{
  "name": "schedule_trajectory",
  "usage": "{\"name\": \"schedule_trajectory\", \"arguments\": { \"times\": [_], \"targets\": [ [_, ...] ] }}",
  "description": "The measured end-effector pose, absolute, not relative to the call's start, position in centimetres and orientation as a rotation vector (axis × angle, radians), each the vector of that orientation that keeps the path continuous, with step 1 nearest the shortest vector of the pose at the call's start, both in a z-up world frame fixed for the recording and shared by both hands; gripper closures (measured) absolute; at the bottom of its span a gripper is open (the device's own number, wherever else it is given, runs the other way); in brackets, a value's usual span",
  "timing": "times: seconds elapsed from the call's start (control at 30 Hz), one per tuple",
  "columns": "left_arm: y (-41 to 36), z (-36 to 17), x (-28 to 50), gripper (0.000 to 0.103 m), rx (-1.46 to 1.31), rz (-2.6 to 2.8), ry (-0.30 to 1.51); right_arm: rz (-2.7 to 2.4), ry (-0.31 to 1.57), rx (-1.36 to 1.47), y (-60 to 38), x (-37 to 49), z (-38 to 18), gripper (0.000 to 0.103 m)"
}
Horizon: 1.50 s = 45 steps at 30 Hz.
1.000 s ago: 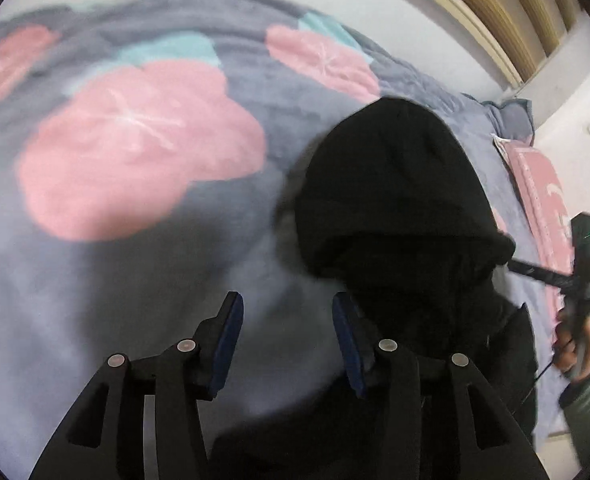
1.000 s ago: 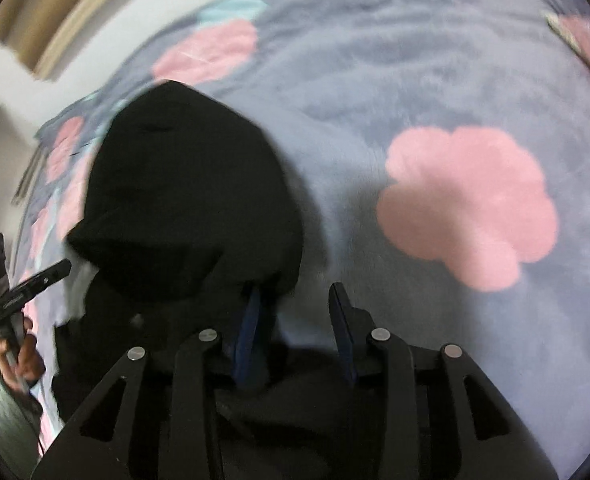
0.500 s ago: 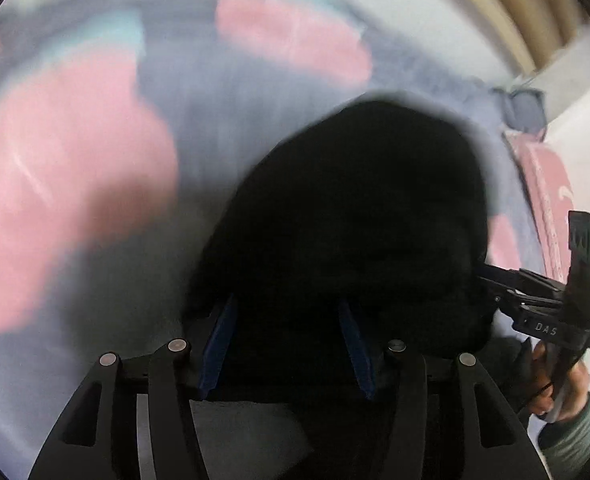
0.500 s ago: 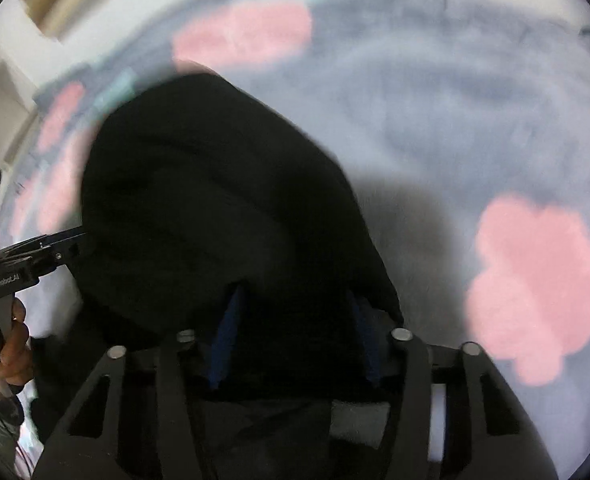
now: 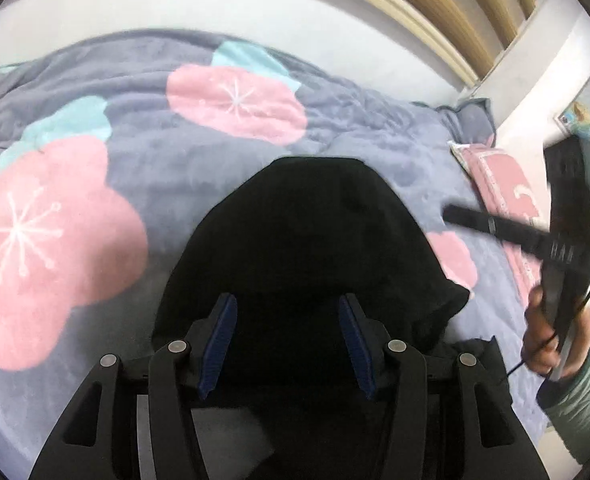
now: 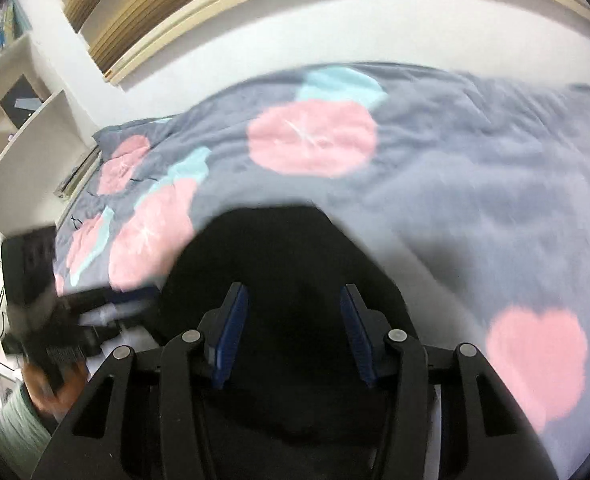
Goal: Fold large clothes
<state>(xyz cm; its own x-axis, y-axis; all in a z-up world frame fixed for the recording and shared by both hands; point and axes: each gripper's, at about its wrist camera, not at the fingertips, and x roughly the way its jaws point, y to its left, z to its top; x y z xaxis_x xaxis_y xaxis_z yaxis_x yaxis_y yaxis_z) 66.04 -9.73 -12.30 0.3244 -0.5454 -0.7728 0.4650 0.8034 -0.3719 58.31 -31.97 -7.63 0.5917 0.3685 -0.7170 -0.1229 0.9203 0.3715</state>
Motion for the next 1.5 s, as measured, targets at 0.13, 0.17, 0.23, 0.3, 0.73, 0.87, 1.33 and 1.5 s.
{"name": "schedule_trajectory", "arguments": {
  "times": [0.13, 0.17, 0.23, 0.3, 0.73, 0.87, 1.33, 1.5],
  "targets": [
    [-10.2, -17.6, 67.2, 0.049, -0.084, -0.590, 1.174, 0.245, 1.093, 0.185, -29.2, 63.5, -13.3, 0.053],
    [-10.0, -18.0, 67.1, 0.049, -0.094, -0.597, 1.166, 0.224, 1.139, 0.168, -29.0, 64.1, -15.2, 0.057],
    [-9.9, -17.8, 66.8, 0.048, -0.089, -0.615, 1.141, 0.220, 1.176, 0.194, -28.7, 64.3, -18.2, 0.058],
    [-9.8, -17.5, 66.5, 0.047, -0.075, -0.634, 1.140, 0.213, 1.149, 0.234, -29.3, 63.6, -18.1, 0.058],
    [-6.3, -9.1, 70.6, 0.023, -0.100, -0.804, 1.026, 0.299, 1.028, 0.204, -34.3, 60.4, -9.0, 0.024],
    [-8.0, -12.5, 73.9, 0.023, -0.103, -0.820, 1.157, 0.313, 1.110, 0.279, -36.1, 61.8, -11.6, 0.024],
    [-12.6, -15.0, 72.9, 0.078, 0.057, -0.797, 1.143, 0.413, 1.201, 0.184, -32.8, 64.2, -15.2, 0.082],
    [-10.6, -10.1, 68.2, 0.085, 0.077, -0.853, 1.037, 0.458, 1.090, 0.068, -31.0, 58.4, -9.5, 0.088]
  ]
}}
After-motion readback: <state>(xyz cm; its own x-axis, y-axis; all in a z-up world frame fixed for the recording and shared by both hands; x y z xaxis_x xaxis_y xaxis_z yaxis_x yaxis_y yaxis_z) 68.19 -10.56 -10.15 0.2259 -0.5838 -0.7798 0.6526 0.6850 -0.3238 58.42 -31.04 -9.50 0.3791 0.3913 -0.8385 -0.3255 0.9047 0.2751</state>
